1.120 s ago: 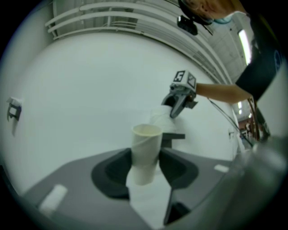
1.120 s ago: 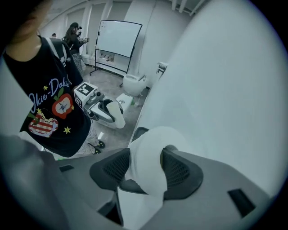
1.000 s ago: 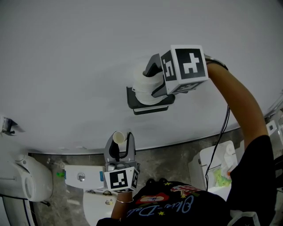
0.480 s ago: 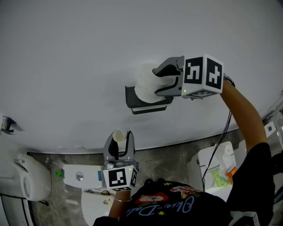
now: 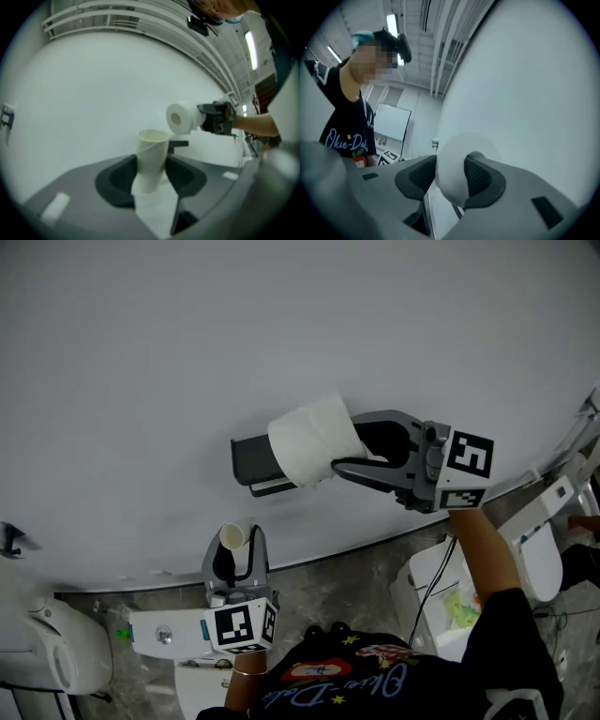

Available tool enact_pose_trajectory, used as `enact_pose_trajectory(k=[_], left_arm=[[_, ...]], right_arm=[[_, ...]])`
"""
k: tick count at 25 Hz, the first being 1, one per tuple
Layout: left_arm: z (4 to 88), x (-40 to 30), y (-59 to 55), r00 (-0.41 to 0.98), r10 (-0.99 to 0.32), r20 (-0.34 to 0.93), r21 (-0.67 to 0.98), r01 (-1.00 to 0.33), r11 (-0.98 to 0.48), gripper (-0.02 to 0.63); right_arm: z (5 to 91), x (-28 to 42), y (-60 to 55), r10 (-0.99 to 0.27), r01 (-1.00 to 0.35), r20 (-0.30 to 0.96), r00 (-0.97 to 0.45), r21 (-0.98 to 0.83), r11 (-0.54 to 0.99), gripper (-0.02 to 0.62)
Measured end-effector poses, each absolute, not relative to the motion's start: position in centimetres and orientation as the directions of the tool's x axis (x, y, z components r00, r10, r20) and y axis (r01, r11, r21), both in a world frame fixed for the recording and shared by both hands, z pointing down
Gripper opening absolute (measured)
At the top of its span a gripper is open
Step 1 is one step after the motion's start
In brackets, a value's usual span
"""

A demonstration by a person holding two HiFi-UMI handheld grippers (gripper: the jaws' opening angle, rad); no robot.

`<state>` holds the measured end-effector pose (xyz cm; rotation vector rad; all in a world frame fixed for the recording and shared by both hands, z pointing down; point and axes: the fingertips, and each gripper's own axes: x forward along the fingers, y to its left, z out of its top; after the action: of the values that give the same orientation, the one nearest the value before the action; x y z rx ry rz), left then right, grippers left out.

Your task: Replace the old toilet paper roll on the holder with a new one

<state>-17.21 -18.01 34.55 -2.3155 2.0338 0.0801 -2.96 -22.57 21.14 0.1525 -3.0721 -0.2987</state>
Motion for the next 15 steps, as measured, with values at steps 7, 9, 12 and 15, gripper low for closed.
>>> enact_pose_trajectory(k=[7,9,12,15], left_arm=[[35.0,-15.4,-18.7,0.172,-0.984,-0.056,-0.047,-0.984,-0.169,0.189],[35.2,-15.4,-18.8,0.172,-0.984,-0.043,-0.051,-0.984,-0.17,0.189],[35.3,-15.6,-18.8,0.169,-0.985,-0.028,-0.058,-0.984,-0.168,0.189],[35.3,-15.4,-18.8,0.169,-0.985,-0.027,-0.062,-0.984,-0.167,0.189]], right_arm=[[27.3,4.1,-20.6,-0.21,-0.204,-0.248,-0.946,-0.049,0.978,0.189],[29.5,5.2,-20.6,-0.247,-0.224,-0.285,-0.926,-0.112,0.968,0.187],[32.4,5.8,-20.7,-0.28,-0.248,-0.254,-0.926,-0.149,0.957,0.186],[33.9,6.3,-22.0,-0.298,-0.249,-0.259,-0.919,-0.206,0.946,0.186]])
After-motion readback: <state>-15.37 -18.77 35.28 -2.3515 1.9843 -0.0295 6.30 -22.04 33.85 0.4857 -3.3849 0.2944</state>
